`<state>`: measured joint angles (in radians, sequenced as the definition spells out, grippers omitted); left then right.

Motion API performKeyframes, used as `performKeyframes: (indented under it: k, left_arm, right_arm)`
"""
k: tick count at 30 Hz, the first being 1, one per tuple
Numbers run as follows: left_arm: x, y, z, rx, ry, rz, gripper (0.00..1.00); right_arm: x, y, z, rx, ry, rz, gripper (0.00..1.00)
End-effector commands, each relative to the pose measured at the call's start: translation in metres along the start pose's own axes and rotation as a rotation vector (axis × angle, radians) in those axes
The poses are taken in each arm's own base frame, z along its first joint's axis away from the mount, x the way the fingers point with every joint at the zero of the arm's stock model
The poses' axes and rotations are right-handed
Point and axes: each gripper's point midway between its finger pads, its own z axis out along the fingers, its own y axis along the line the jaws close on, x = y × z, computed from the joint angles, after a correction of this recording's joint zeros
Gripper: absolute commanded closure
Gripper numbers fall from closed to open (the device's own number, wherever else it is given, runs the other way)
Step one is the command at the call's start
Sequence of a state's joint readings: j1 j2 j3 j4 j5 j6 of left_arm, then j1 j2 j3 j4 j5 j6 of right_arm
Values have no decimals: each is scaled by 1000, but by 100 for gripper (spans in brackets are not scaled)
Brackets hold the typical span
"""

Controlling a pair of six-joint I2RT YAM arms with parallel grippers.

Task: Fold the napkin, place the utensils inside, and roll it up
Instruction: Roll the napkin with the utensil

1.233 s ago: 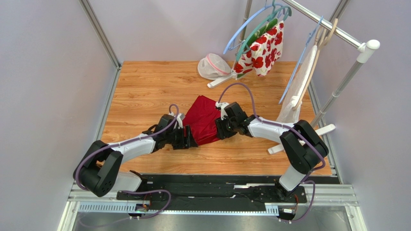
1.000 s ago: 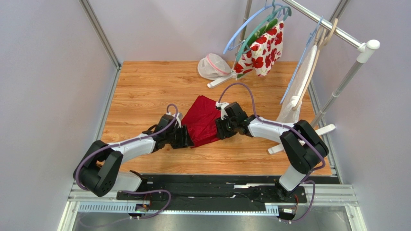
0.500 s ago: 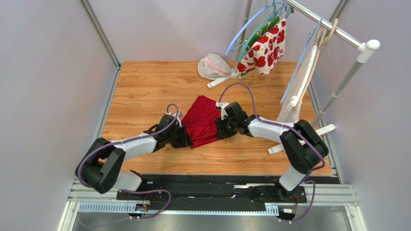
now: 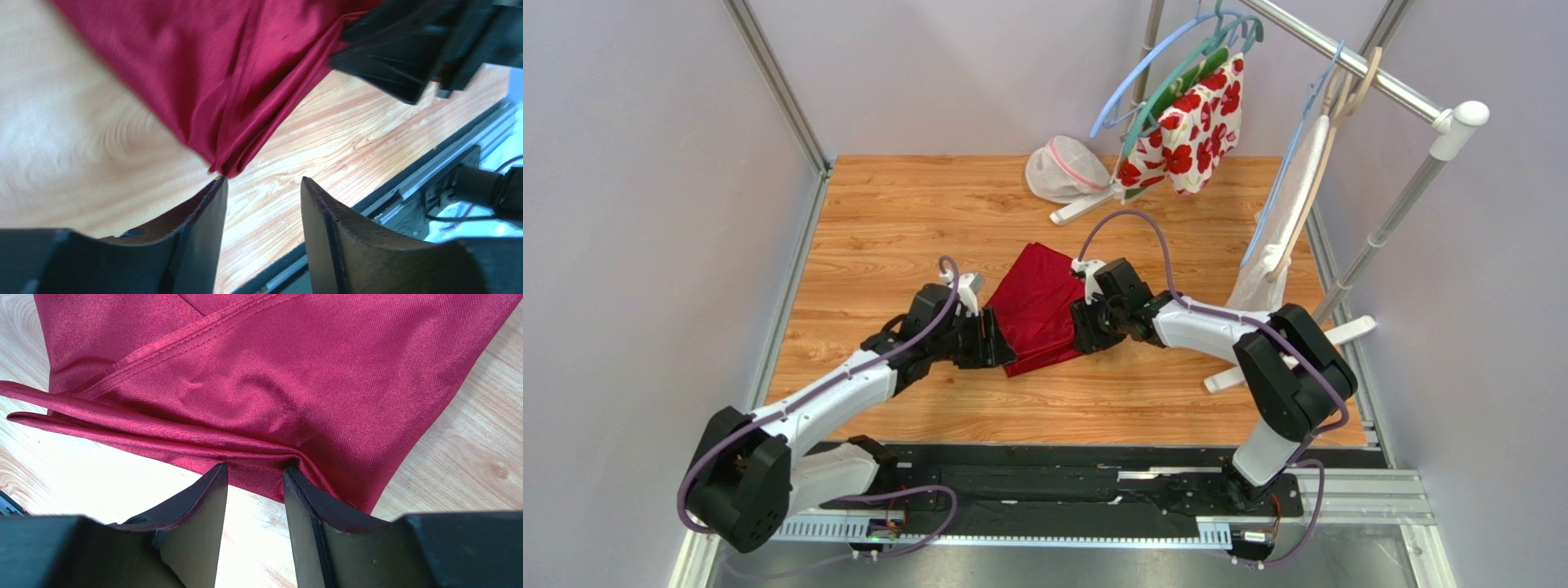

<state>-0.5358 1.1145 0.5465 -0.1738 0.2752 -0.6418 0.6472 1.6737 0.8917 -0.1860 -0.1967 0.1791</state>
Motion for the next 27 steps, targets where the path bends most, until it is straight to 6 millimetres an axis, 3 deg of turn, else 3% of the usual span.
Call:
performKeyframes:
  k: [1, 2, 9, 15, 27]
  left_arm:
    - [-31, -28, 4, 38, -56, 209, 41]
    - [-35, -43, 6, 61, -60, 260, 39]
    - [-30, -53, 42, 46, -41, 477, 34]
    - [-19, -44, 63, 23, -41, 530, 33]
    - [-7, -29, 79, -16, -27, 592, 32]
  right_arm:
    - [50, -14, 7, 49, 179, 36, 55]
    - [51, -14, 7, 48, 184, 37, 55]
    - [51, -11, 9, 39, 193, 46, 55]
    - [51, -10, 12, 28, 200, 54, 55]
    - [53, -9, 14, 18, 211, 54, 55]
